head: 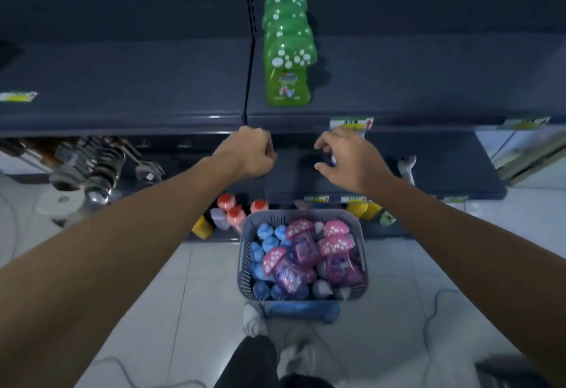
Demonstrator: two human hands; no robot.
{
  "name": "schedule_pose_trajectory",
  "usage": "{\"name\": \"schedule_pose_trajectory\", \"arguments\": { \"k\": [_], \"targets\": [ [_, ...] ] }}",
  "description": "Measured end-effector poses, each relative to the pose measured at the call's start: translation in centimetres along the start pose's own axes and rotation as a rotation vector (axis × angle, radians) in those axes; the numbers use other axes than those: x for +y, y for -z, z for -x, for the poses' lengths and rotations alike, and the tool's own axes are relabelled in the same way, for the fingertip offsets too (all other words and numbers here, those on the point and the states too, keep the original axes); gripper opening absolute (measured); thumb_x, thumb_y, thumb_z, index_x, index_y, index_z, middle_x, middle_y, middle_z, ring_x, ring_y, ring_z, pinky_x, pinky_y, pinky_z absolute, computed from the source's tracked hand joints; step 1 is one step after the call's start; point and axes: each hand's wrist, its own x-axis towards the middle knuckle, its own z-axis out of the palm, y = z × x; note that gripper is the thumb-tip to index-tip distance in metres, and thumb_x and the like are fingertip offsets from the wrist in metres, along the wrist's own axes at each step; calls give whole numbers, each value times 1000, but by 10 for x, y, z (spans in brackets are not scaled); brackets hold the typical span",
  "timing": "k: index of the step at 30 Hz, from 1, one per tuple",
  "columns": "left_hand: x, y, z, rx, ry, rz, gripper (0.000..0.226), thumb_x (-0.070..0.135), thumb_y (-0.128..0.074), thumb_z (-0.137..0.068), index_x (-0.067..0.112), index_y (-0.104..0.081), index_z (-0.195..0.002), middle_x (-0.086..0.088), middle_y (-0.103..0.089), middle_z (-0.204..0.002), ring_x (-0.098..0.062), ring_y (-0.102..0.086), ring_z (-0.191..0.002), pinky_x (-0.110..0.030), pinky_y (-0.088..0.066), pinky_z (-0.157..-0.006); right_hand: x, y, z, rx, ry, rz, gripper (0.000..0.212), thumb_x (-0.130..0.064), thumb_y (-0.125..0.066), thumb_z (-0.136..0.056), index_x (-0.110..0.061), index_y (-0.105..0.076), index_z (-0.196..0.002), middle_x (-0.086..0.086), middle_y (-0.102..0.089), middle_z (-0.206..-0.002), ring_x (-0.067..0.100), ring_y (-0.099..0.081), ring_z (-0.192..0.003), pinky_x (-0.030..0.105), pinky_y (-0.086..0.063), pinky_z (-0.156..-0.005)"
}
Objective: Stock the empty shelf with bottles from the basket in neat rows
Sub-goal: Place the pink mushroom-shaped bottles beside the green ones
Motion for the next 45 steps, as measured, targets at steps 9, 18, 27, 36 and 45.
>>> {"name": "schedule_pose_trajectory", "arguments": {
  "k": [9, 18, 27, 36, 45],
  "targets": [
    [-35, -178, -3, -372, 63, -23, 25, 24, -58, -91, 5, -67, -105, -18, -67, -112, -36, -64, -106, -39, -53, -86, 44, -129, 42, -346, -184, -40, 29, -31, -66, -91, -20, -61, -116, 2, -63, -116, 26, -61, -108, 41, -53, -87],
    [-89, -316, -7, -526, 108, 101, 36, 26, -51, -98, 5, -52, -128, -27, -50, -130, -44, -54, -118, -42, -48, -90, 72, -264, 12, -516, -25, 65, 48, -12, -57, -95, -18, -48, -142, 6, -51, -145, 30, -53, -128, 47, -53, -96],
    [-107, -343, -14, -613, 21, 188, 29, 23, -51, -101, 1, -55, -120, -26, -56, -122, -39, -53, -115, -27, -28, -76, 69, -313, -5, -668, 198, 360, 60, -5, -64, -82, 1, -45, -139, 18, -38, -138, 35, -35, -133, 47, -49, -96],
    [-107, -323, -24, -639, -22, 186, 56, 28, -64, -94, -7, -43, -131, -26, -53, -126, -38, -57, -113, -31, -40, -78, 64, -308, -20, -829, 38, 142, 40, -13, -66, -86, -11, -44, -120, 19, -52, -126, 36, -54, -112, 37, -43, -79],
    [-85, -288, -32, -547, -235, 75, 52, 38, -67, -88, 5, -51, -125, -18, -62, -121, -37, -63, -107, -39, -51, -82, 52, -268, -18, -803, -111, 68, 24, -40, -79, -79, -27, -59, -78, -4, -61, -84, 20, -61, -83, 30, -46, -72]
  ]
}}
